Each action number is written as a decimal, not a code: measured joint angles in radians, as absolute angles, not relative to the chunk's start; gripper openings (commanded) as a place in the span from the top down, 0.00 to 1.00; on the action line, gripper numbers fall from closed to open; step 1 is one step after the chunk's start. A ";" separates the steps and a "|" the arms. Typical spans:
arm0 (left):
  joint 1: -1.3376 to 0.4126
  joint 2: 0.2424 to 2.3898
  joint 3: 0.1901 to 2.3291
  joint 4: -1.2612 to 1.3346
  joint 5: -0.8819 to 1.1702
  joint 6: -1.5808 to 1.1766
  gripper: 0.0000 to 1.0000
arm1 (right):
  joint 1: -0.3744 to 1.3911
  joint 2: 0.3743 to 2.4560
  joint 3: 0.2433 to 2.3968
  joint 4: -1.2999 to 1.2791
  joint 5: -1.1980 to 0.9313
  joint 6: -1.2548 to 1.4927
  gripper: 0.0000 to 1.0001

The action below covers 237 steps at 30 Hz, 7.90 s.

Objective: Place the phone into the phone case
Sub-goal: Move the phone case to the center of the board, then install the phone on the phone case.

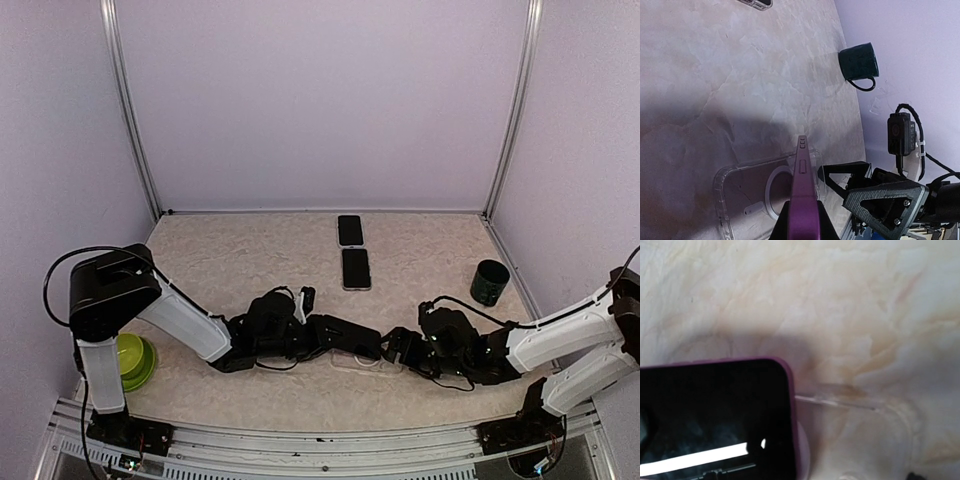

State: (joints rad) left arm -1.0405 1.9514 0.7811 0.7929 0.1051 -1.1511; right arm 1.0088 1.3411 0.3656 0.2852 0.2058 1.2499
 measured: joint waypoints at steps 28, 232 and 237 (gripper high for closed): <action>-1.033 1.966 0.806 0.784 0.192 -1.276 1.00 | 1.008 1.376 0.388 0.299 0.198 1.242 0.09; -1.098 1.684 0.505 1.084 0.026 -1.003 0.23 | 0.875 1.153 0.240 0.777 -0.391 0.958 1.00; -1.092 1.670 0.506 1.061 0.072 -0.942 0.23 | 0.875 1.111 0.266 0.709 -0.443 0.853 1.00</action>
State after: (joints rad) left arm -1.0916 1.6703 0.5064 1.0607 0.0719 -0.9417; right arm 0.8749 1.1110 0.2661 0.7094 -0.4427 0.8528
